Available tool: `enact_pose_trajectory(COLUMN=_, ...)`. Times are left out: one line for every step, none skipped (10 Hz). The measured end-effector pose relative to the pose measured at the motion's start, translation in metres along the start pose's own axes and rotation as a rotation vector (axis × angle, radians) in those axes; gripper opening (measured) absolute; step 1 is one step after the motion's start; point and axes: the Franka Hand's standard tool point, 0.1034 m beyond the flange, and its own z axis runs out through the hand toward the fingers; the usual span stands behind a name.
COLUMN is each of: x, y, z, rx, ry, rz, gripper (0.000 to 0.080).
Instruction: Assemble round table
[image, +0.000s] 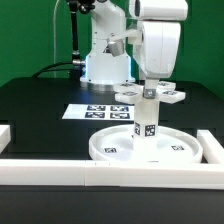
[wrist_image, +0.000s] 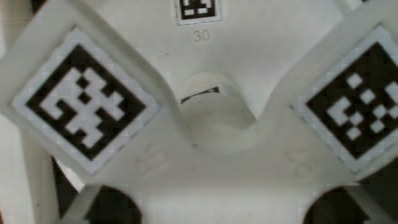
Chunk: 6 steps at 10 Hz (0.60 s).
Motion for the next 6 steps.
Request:
enact_pose_trajectory(x=-0.0001, y=0.0, z=0.0, rx=0.0, ry=0.0, rz=0.024, gripper=0.0442)
enact_pose_trajectory(x=-0.0003, y=0.0, z=0.0, rx=0.0, ry=0.0, rz=0.027, gripper=0.0442)
enact_pose_trajectory(x=-0.0002, y=0.0, z=0.0001, rx=0.0, ry=0.0, rz=0.073, gripper=0.0442)
enact_pose_trajectory(x=-0.0001, y=-0.0001, z=0.0004, rx=0.001, ry=0.002, rz=0.164, gripper=0.0442)
enact_pose_trajectory(x=-0.0006, y=0.0, z=0.0005, rx=0.001, ry=0.002, rz=0.278, gripper=0.0443)
enact_pose_trajectory(x=-0.0021, y=0.0003, z=0.0007, rx=0.0, ry=0.007, rz=0.368, gripper=0.0443)
